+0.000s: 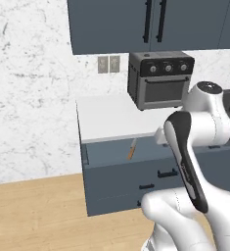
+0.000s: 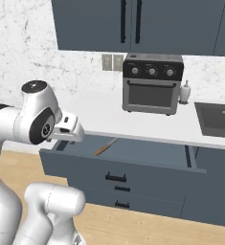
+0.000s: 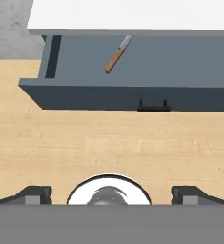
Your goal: Pick up the knife from the drawer and place it on the cutting board. Then place the meat from the plate to the cutting board.
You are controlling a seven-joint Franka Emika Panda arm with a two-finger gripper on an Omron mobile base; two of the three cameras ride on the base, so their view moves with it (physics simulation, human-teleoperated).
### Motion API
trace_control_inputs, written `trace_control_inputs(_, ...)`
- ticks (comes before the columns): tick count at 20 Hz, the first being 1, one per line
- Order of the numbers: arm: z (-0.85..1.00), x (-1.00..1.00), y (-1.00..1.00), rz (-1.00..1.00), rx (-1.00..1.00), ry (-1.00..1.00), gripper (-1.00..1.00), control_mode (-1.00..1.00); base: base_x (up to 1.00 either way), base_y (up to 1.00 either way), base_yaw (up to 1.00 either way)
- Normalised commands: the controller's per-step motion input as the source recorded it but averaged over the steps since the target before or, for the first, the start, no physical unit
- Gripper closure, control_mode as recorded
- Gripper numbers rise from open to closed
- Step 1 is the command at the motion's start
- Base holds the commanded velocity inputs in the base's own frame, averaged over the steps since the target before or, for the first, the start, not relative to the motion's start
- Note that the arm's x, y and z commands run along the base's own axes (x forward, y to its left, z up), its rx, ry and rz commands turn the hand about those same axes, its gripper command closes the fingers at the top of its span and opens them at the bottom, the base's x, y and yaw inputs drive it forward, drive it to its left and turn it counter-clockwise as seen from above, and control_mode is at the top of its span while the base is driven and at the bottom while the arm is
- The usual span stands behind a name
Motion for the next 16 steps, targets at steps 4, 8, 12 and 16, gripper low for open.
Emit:
trace_control_inputs(4, -0.67, 1.0, -0.01, 0.01, 0.0, 0.11, -1.0, -1.0, 0.0, 0.0, 0.0)
trace_control_inputs(8, -1.0, 1.0, 0.22, 0.01, 0.0, 0.1, -1.0, -1.0, 0.0, 0.0, 0.0)
trace_control_inputs(12, -0.93, 1.0, 0.09, 0.0, 0.0, 0.13, -1.0, -1.0, 0.0, 0.0, 0.0)
trace_control_inputs(16, -0.47, 1.0, 0.0, 0.0, 0.0, 0.05, -1.0, -1.0, 0.0, 0.0, 0.0)
